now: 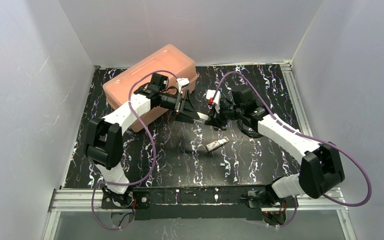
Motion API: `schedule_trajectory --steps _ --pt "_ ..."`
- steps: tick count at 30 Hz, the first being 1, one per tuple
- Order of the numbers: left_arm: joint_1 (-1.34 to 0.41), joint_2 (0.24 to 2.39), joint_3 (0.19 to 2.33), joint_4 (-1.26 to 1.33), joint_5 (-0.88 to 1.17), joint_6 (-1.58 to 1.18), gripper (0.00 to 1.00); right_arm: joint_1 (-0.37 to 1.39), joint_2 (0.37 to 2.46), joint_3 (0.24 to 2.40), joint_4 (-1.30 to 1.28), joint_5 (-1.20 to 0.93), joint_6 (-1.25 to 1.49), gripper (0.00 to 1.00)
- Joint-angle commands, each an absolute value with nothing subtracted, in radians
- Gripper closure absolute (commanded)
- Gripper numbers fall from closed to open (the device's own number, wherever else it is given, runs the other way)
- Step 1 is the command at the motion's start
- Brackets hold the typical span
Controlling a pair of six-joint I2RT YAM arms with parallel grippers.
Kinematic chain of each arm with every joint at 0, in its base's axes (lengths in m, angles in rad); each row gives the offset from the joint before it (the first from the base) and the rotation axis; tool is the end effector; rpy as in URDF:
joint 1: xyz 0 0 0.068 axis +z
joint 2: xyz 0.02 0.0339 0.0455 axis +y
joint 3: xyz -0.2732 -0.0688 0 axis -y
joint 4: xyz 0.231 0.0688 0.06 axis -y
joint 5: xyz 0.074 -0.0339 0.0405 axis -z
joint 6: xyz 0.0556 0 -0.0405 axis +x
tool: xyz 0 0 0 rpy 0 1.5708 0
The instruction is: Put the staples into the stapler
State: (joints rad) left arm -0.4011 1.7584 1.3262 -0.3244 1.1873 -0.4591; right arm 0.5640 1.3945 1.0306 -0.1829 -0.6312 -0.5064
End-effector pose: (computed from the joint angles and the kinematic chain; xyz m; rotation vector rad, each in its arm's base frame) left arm 0.3249 -0.1938 0.2746 0.5947 2.2893 -1.8014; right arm 0.2452 0.1939 0.2945 -1.3637 1.5653 0.6995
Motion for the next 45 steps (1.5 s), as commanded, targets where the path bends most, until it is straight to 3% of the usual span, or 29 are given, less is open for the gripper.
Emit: schedule_trajectory --steps 1,13,22,27,31,34,38,45 --pt "-0.372 1.644 1.378 -0.548 1.053 -0.207 0.12 0.547 1.345 0.997 -0.198 -0.612 -0.556 0.99" --pt "-0.368 1.400 1.317 -0.626 0.649 0.070 0.04 0.568 1.594 1.030 -0.201 -0.543 -0.689 0.99" --pt "-0.368 1.243 1.192 -0.531 0.528 0.143 0.01 0.603 1.824 1.133 -0.230 -0.546 -0.796 0.95" --pt "-0.369 1.221 1.181 -0.538 0.472 0.150 0.02 0.605 1.869 1.159 -0.264 -0.522 -0.845 0.79" --pt "-0.369 1.217 1.175 -0.536 0.453 0.153 0.01 0.605 1.891 1.190 -0.317 -0.505 -0.867 0.49" --pt "-0.368 1.213 1.165 -0.528 0.427 0.157 0.02 0.605 1.882 1.197 -0.327 -0.485 -0.860 0.34" --pt "-0.368 1.214 1.159 -0.531 0.357 0.145 0.02 0.604 1.833 1.190 -0.322 -0.452 -0.823 0.26" --pt "-0.369 1.192 1.160 -0.549 0.333 0.143 0.01 0.587 1.687 1.155 -0.365 -0.416 -0.726 0.24"
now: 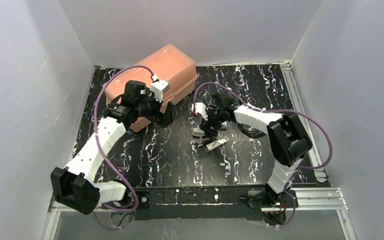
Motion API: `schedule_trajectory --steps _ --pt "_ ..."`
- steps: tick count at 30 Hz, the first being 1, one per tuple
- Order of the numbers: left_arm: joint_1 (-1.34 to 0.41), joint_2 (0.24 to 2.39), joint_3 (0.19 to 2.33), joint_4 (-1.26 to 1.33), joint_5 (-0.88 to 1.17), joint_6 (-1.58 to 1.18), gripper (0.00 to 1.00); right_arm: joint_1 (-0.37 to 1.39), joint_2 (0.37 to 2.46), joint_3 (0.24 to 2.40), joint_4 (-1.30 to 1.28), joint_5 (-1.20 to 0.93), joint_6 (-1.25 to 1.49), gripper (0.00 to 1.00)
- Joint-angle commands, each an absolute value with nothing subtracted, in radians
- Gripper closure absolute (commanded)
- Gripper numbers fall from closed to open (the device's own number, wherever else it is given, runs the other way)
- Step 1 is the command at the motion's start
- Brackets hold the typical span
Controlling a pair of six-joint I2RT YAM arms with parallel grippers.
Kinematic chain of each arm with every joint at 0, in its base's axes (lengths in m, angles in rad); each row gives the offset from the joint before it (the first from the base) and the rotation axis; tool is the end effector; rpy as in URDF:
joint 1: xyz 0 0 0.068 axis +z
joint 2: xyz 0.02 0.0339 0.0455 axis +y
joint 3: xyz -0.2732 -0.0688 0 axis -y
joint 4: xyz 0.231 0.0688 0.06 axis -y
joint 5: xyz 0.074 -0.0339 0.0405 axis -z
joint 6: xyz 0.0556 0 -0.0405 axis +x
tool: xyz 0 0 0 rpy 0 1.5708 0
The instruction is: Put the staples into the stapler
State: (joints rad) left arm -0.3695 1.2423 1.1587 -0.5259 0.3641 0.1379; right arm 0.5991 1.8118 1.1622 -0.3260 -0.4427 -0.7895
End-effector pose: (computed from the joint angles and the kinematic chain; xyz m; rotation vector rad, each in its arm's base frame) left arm 0.2449 -0.1161 0.3405 0.7472 2.0508 -0.5282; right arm 0.2963 0.2312 0.1840 -1.7115 1.7892 0.4813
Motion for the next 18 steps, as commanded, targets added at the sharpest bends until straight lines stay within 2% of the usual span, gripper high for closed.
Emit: schedule_trajectory --steps 1,11,18 --pt "-0.370 1.193 1.164 -0.558 0.331 0.143 0.02 0.586 1.662 1.143 -0.383 -0.404 -0.716 0.24" --pt "-0.369 1.167 1.157 -0.578 0.322 0.195 0.01 0.585 1.404 0.940 -0.612 -0.431 -0.757 0.31" --pt "-0.368 1.171 1.141 -0.588 0.309 0.256 0.02 0.617 1.327 0.790 -0.589 -0.434 -0.805 0.31"
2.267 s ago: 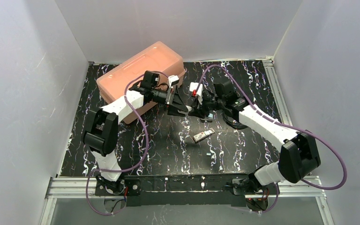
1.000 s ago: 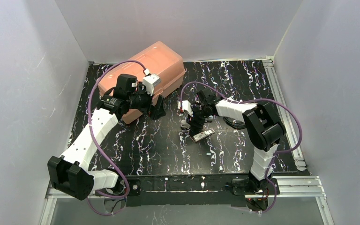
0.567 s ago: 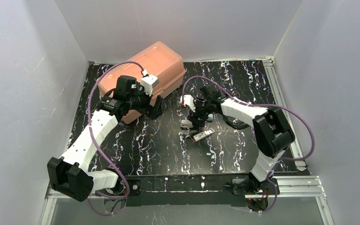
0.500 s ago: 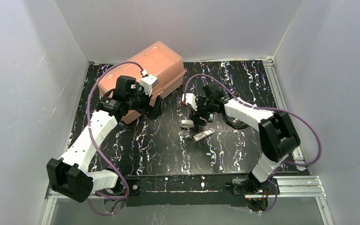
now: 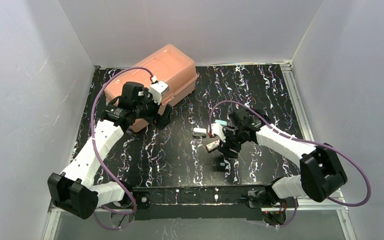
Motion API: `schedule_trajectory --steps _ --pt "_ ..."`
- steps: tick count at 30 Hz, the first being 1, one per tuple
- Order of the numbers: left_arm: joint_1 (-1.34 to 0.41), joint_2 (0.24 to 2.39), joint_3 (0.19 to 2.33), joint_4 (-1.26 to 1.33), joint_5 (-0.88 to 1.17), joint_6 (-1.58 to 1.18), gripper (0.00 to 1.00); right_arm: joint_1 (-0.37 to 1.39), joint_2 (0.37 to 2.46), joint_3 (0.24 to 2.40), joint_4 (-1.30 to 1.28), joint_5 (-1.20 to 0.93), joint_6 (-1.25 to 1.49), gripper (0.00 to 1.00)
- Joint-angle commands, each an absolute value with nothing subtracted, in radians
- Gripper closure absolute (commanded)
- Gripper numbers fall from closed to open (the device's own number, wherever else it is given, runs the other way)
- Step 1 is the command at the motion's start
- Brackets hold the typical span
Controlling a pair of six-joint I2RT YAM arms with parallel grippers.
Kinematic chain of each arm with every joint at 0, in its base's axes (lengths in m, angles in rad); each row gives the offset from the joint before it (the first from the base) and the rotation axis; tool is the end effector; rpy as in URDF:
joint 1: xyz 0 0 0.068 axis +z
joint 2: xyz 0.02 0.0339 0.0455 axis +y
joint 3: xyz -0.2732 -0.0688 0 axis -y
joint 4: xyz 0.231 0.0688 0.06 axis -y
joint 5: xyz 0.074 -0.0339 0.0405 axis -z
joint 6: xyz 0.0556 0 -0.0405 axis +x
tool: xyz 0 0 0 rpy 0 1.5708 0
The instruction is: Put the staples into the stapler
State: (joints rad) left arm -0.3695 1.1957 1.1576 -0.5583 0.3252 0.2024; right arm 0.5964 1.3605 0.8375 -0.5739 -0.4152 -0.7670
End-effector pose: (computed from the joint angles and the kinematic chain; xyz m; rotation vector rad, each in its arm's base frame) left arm 0.2340 -0.1097 0.3477 0.7885 2.0171 -0.4481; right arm 0.1943 0.1590 0.2062 -1.7378 1.9320 0.4913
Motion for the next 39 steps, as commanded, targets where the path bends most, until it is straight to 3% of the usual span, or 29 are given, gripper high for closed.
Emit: schedule_trajectory --steps 1,17,27,39 --pt "-0.368 1.171 1.136 -0.587 0.304 0.266 0.02 0.623 1.330 0.781 -0.589 -0.432 -0.813 0.31" --pt "-0.368 1.154 1.060 -0.552 0.369 0.362 0.02 0.611 1.386 0.852 -0.496 -0.316 -0.837 0.33" --pt "-0.370 1.132 1.045 -0.558 0.383 0.357 0.02 0.546 1.514 0.989 -0.615 -0.381 -0.882 0.34" --pt "-0.369 1.095 1.003 -0.524 0.343 0.361 0.02 0.577 1.344 0.851 -0.508 -0.345 -0.727 0.33"
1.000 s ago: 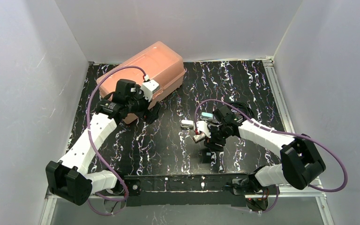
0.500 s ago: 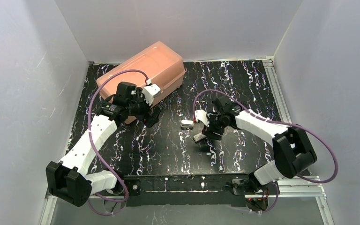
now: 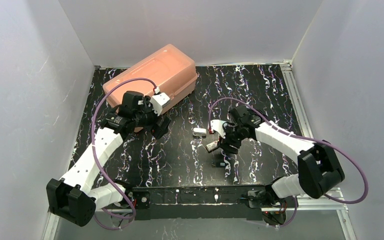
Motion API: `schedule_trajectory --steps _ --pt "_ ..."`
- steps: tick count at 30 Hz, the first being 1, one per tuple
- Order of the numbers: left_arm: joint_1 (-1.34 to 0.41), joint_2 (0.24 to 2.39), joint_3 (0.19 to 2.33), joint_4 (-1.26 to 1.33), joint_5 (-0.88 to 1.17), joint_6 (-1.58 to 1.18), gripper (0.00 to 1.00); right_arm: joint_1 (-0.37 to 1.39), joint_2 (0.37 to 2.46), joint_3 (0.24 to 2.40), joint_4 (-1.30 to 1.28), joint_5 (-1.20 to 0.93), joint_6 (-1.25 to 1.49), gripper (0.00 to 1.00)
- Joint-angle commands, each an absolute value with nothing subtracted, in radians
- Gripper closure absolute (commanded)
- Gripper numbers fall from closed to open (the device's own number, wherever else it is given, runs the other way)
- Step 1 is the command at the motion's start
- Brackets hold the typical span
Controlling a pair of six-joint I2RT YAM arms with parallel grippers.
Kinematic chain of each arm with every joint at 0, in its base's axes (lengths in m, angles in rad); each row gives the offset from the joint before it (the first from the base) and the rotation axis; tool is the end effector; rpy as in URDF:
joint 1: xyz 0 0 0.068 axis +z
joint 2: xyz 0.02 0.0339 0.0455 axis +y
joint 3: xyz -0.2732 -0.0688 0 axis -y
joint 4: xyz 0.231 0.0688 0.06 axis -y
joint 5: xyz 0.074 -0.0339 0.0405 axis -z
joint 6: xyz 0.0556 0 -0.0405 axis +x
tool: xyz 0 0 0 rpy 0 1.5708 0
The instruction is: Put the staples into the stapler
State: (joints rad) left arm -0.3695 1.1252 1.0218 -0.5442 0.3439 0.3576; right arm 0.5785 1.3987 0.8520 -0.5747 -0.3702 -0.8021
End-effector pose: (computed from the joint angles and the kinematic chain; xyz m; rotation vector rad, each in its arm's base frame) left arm 0.2161 -0.1038 0.3196 0.9569 1.9824 -0.3873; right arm 0.2037 0.1570 0.2005 -1.7586 1.9530 0.4216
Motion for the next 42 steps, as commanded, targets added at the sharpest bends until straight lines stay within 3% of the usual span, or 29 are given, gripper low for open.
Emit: schedule_trajectory --steps 1,9,13,15,26,42 --pt "-0.369 1.093 0.999 -0.520 0.348 0.357 0.01 0.575 1.331 0.856 -0.490 -0.332 -0.704 0.33" --pt "-0.368 1.049 0.983 -0.424 0.222 0.255 0.01 0.489 1.254 0.945 -0.405 -0.231 -0.509 0.23" --pt "-0.361 1.013 1.003 -0.403 0.110 0.216 0.01 0.410 1.239 1.045 -0.404 -0.165 -0.432 0.12" --pt "-0.347 0.988 1.007 -0.385 0.050 0.190 0.02 0.382 1.230 1.093 -0.403 -0.130 -0.392 0.02" --pt "-0.279 0.856 1.036 -0.281 -0.173 0.097 0.02 0.351 1.134 1.272 -0.336 0.134 -0.256 0.01" --pt "-0.252 0.773 1.028 -0.316 -0.065 0.048 0.01 0.260 1.043 1.224 -0.353 -0.029 -0.201 0.01"
